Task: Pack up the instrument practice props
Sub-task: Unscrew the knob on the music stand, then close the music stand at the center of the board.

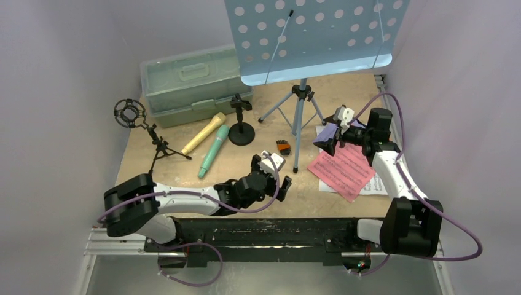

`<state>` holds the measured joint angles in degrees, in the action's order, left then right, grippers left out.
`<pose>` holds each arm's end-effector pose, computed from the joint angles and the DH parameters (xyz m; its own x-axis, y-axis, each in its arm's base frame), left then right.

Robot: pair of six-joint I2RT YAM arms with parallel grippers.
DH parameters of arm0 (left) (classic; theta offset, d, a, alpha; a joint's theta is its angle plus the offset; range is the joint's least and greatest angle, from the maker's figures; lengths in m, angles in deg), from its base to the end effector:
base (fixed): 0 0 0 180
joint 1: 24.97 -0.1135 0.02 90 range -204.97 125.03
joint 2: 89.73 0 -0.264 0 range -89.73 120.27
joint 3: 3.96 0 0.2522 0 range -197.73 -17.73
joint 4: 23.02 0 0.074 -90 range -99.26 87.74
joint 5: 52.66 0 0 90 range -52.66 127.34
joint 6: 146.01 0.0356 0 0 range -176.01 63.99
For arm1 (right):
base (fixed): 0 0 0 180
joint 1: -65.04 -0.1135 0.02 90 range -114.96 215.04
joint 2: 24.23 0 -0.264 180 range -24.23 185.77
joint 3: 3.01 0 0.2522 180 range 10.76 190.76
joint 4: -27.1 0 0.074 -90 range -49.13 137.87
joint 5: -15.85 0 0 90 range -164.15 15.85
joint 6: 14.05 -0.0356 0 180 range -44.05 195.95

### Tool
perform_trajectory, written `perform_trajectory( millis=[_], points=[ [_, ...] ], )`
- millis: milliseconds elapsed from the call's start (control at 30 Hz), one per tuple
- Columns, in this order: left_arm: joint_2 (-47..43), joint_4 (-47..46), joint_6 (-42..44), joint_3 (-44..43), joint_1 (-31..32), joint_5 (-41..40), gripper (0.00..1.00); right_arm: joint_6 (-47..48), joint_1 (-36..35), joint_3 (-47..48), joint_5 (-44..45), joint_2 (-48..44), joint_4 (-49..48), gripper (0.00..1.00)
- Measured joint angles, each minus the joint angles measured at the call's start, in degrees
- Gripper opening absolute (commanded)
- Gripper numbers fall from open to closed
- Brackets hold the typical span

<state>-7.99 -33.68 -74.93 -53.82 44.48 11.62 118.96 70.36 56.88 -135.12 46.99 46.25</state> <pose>0.1181 -0.2709 0.2032 -0.3477 0.0952 -0.9328 0.6225 0.7674 -0.1537 0.2627 0.0068 0.2676 0.1118 -0.3429 -0.9327 -0.8602 0.4365 -0.2635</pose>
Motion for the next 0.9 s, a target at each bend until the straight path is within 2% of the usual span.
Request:
perform_trajectory(
  millis=[267, 367, 400, 467, 633, 733, 833, 900],
  points=[
    [9.0, 0.4, -1.6, -12.3, 0.0, -6.7, 0.93, 0.5, 0.3, 0.0, 0.2, 0.0, 0.2, 0.99],
    [12.4, 1.1, -1.6, -16.4, -0.1, -8.9, 0.72, 0.3, 0.7, 0.0, 0.2, 0.0, 0.1, 0.99],
    [13.4, 1.2, -1.7, -17.4, -0.3, -9.3, 0.68, 0.1, 0.8, 0.0, 0.3, 0.0, 0.0, 0.99],
    [15.9, 1.7, -2.2, -19.9, -1.1, -9.7, 0.62, -0.4, 1.0, 0.0, 0.4, 0.0, -0.4, 0.99],
    [21.8, 3.4, -3.7, -25.8, -6.3, -9.6, 0.57, -1.7, 1.9, 0.0, 0.7, 0.0, -1.1, 0.99],
    [24.3, 3.6, -4.5, -28.8, -9.1, -9.0, 0.39, -2.4, 2.2, -0.1, 1.3, 0.0, -1.7, 0.99],
    [26.4, 3.7, -4.3, -31.8, -9.6, -8.8, 0.32, -2.9, 2.3, -0.1, 1.6, 0.1, -2.0, 0.99],
    [27.6, 4.1, -4.0, -33.7, -9.7, -8.9, 0.24, -3.1, 2.3, -0.1, 1.7, 0.2, -2.3, 0.99]
  ],
)
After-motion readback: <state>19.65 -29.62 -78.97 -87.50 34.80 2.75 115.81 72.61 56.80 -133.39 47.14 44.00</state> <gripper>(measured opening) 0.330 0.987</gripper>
